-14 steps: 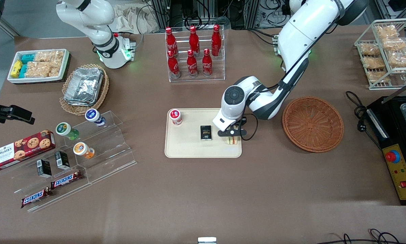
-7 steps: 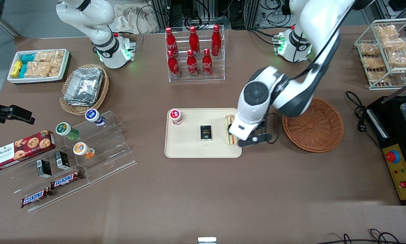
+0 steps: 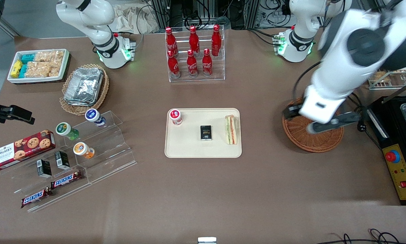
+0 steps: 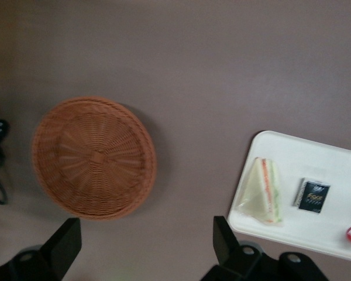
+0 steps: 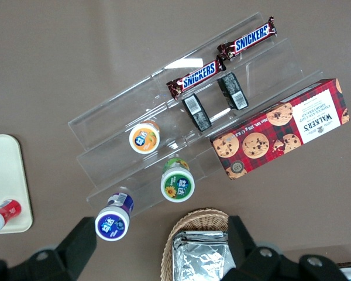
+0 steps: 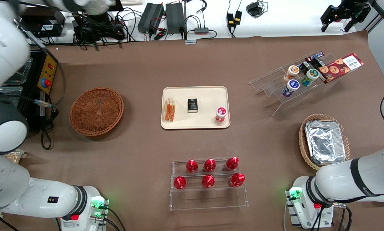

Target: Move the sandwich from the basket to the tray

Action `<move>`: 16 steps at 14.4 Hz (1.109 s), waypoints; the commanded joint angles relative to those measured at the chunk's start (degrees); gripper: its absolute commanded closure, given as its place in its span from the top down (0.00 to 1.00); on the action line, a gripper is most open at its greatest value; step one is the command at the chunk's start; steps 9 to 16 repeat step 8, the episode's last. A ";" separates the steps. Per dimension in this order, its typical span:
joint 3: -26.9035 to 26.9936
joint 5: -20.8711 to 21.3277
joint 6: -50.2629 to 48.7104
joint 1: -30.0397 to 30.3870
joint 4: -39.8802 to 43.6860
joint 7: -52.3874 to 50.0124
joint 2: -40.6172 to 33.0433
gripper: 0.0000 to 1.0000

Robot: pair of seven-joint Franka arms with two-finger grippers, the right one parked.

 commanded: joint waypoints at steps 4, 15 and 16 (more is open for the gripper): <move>12.69 -1.75 1.96 -2.22 -14.27 24.68 -15.07 1.00; 14.99 -1.14 -0.94 -1.69 -12.34 31.54 -13.50 1.00; 14.99 -1.14 -0.94 -1.69 -12.34 31.54 -13.50 1.00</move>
